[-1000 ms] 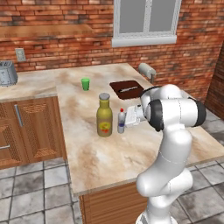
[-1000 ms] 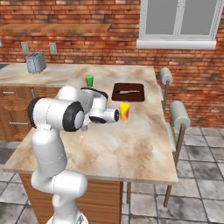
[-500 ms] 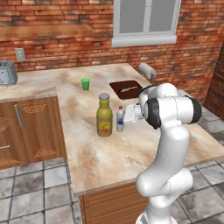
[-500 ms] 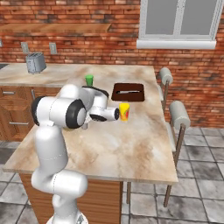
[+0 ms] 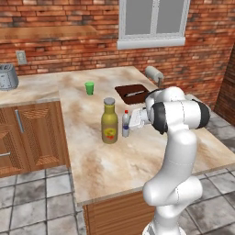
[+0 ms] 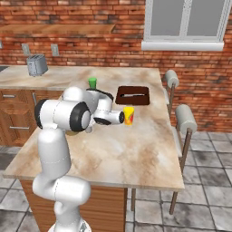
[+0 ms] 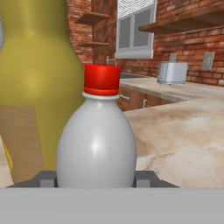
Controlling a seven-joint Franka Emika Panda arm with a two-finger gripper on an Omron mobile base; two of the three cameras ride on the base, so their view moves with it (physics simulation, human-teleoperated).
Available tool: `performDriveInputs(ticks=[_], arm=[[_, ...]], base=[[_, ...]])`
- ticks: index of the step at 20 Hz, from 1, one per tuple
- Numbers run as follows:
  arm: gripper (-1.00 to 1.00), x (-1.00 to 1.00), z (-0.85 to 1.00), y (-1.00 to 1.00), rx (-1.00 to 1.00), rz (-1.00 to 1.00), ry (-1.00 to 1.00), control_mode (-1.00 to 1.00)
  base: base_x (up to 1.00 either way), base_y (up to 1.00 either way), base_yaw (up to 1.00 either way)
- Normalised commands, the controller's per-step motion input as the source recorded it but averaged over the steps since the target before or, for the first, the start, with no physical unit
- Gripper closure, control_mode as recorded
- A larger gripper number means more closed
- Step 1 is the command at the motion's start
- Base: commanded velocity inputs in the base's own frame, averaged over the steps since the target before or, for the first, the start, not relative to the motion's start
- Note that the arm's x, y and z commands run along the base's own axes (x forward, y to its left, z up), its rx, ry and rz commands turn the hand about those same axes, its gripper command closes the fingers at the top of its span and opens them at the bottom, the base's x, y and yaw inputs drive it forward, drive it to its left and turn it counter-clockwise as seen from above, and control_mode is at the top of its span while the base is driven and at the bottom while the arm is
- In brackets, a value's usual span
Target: Place the drinks on the dining counter in a tight cluster.
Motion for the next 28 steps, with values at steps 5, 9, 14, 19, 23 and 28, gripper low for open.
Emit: performDriveInputs(ticks=[5,9,14,19,23,28], arm=[[1.0,0.0,-0.15,0.0,0.0,0.0,0.0,-1.0],[1.0,0.0,0.0,0.0,0.0,0.0,0.0,-1.0],[-1.0,0.0,0.0,0.0,0.0,0.0,0.0,-1.0],[-1.0,0.0,0.0,0.0,0.0,0.0,0.0,-1.0],[-1.0,0.0,0.0,0.0,0.0,0.0,0.0,-1.0],[-1.0,0.0,0.0,0.0,0.0,0.0,0.02,-1.0]], base=[[0.0,0.0,0.0],[0.0,0.0,0.0],[0.0,0.0,0.0],[0.0,0.0,0.0],[0.0,0.0,0.0],[0.0,0.0,0.0]])
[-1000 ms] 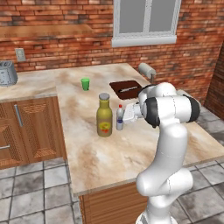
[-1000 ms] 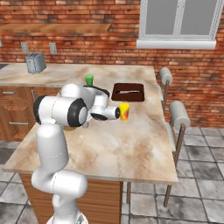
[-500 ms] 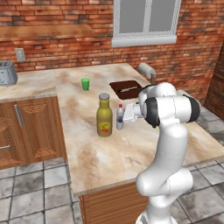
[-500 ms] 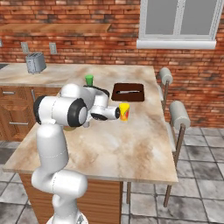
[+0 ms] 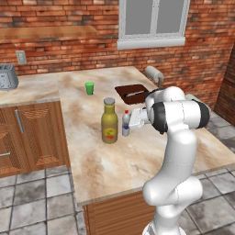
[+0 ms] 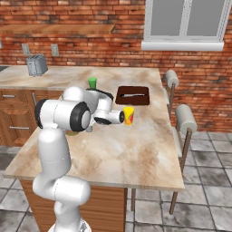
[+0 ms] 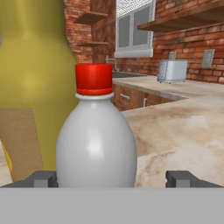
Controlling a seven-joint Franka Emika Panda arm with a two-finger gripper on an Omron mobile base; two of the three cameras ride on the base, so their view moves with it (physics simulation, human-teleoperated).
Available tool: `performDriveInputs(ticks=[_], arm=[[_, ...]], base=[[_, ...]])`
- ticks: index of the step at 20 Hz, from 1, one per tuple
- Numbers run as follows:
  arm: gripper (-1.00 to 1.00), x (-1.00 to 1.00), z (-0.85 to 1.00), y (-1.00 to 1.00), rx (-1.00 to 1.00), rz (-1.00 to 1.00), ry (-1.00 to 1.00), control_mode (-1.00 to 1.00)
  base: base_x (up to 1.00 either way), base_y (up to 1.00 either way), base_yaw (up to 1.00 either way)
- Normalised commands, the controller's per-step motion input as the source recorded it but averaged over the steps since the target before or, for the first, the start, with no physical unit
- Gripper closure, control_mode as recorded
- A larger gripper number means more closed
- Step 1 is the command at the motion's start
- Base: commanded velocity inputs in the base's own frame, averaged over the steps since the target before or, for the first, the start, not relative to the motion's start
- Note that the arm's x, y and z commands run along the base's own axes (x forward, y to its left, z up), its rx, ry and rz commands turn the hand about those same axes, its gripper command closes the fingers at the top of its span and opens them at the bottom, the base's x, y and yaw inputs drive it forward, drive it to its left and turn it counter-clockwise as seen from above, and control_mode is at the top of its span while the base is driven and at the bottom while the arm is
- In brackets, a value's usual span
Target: Place the drinks on the dining counter in a tight cluster.
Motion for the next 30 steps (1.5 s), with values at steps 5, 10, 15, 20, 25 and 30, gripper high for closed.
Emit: performDriveInputs(ticks=[5,10,15,20,25,30], arm=[[-1.0,-0.14,0.01,-0.03,0.0,-0.01,0.0,-1.0],[-1.0,-0.23,0.16,-0.03,0.0,-0.03,0.0,-1.0],[-1.0,-0.1,0.33,-0.17,0.0,-0.04,0.04,-1.0],[-1.0,0.0,0.54,-0.48,0.0,-0.15,0.13,-1.0],[-1.0,-0.08,0.52,-0.44,0.0,-0.23,0.28,-1.0],[-1.0,-0.51,0.27,-0.28,-0.03,-0.3,0.31,-1.0]], base=[[0.0,0.0,0.0],[0.0,0.0,0.0],[0.0,0.0,0.0],[0.0,0.0,0.0],[0.0,0.0,0.0],[0.0,0.0,0.0]])
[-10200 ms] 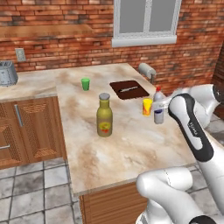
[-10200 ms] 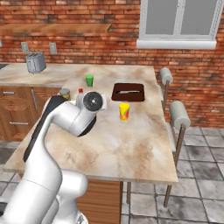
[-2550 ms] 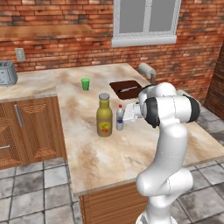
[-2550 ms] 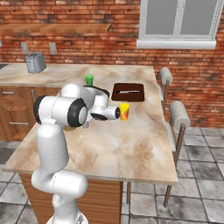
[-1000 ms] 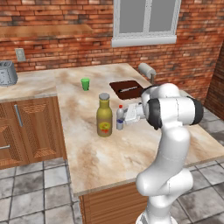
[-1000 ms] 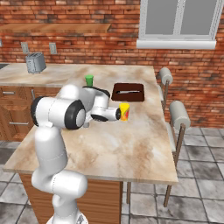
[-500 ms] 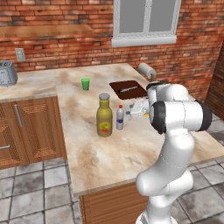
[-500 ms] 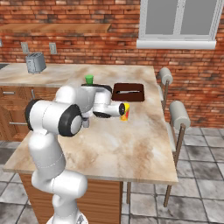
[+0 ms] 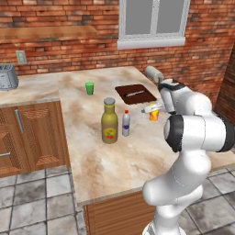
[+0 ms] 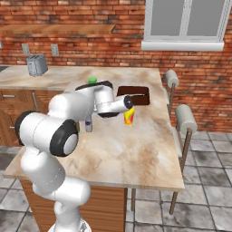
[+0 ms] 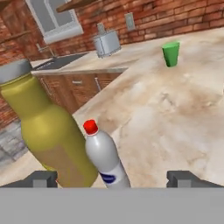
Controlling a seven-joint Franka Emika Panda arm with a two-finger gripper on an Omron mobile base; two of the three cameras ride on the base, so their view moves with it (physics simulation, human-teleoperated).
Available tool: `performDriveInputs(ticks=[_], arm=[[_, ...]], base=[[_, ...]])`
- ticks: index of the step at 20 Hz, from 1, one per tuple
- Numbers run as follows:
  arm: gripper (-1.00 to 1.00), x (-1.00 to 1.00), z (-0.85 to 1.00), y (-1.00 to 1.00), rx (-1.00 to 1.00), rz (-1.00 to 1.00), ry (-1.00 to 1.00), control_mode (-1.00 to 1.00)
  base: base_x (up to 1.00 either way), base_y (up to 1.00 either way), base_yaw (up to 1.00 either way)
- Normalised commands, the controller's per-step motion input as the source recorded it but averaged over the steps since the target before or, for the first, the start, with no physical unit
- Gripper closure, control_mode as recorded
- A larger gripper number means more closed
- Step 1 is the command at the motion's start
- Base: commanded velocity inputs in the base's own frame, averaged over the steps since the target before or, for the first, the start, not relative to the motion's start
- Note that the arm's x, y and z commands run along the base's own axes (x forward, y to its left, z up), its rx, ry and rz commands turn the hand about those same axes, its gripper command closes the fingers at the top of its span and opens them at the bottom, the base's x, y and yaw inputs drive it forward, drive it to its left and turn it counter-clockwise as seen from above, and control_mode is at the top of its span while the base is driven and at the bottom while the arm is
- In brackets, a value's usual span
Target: Place the drinks on the dining counter in a tight cluster.
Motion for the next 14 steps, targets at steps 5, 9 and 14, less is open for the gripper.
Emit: performDriveInputs(ticks=[5,9,14], arm=[[-1.0,-0.94,0.21,-0.15,-0.02,-0.33,0.14,-1.0],[-1.0,-1.0,0.41,0.1,-0.03,-0.3,0.0,-1.0],[-1.0,-1.0,0.7,0.34,-0.18,-0.2,0.0,-1.0]], base=[[0.0,0.0,0.0],[0.0,0.0,0.0],[0.0,0.0,0.0]])
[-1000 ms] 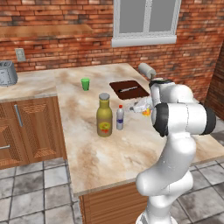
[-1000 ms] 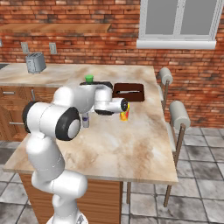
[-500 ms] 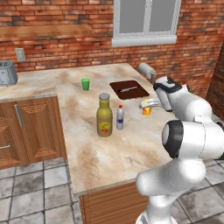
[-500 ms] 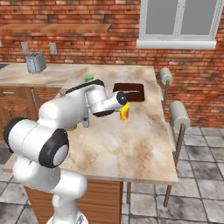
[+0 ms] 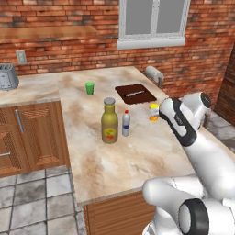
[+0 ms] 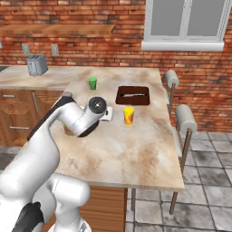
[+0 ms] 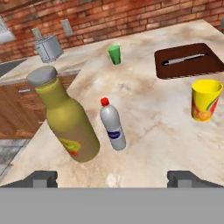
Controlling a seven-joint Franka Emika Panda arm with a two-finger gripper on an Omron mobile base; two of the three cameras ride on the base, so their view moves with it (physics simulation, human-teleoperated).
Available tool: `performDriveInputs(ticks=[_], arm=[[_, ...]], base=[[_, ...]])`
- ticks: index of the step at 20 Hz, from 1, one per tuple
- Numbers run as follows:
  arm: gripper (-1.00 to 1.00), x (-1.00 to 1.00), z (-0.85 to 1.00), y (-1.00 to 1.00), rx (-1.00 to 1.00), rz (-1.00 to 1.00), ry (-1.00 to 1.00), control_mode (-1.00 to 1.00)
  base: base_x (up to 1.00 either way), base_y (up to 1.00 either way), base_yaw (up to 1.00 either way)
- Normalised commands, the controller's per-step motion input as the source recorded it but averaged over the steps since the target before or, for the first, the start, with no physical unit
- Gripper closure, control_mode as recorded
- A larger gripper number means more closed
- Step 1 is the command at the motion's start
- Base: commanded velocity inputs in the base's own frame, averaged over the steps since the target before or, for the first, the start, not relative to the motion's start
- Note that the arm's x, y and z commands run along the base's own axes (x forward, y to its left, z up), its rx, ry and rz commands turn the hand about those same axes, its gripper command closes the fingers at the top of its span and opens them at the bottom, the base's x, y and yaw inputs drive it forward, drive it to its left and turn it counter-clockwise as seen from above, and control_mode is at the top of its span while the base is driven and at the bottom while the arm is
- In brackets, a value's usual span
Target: Place the drinks on the dining counter in a tight cluster.
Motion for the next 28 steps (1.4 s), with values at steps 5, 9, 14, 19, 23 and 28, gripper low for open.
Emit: performDriveInputs(ticks=[5,9,14,19,23,28], arm=[[-1.0,-0.87,0.77,0.22,-0.31,-0.13,0.11,-1.0],[-1.0,-0.8,0.82,0.08,-0.19,-0.08,0.3,-1.0],[-1.0,-0.97,0.48,0.06,0.0,-0.08,0.06,-1.0],[-1.0,-0.97,0.46,0.0,0.0,-0.07,0.01,-1.0],[-1.0,-0.21,0.06,0.02,0.0,-0.01,0.0,-1.0],[-1.0,-0.01,0.0,0.0,0.0,0.0,0.0,-1.0]], base=[[0.0,0.0,0.0],[0.0,0.0,0.0],[0.0,0.0,0.0],[0.0,0.0,0.0],[0.0,0.0,0.0],[0.0,0.0,0.0]])
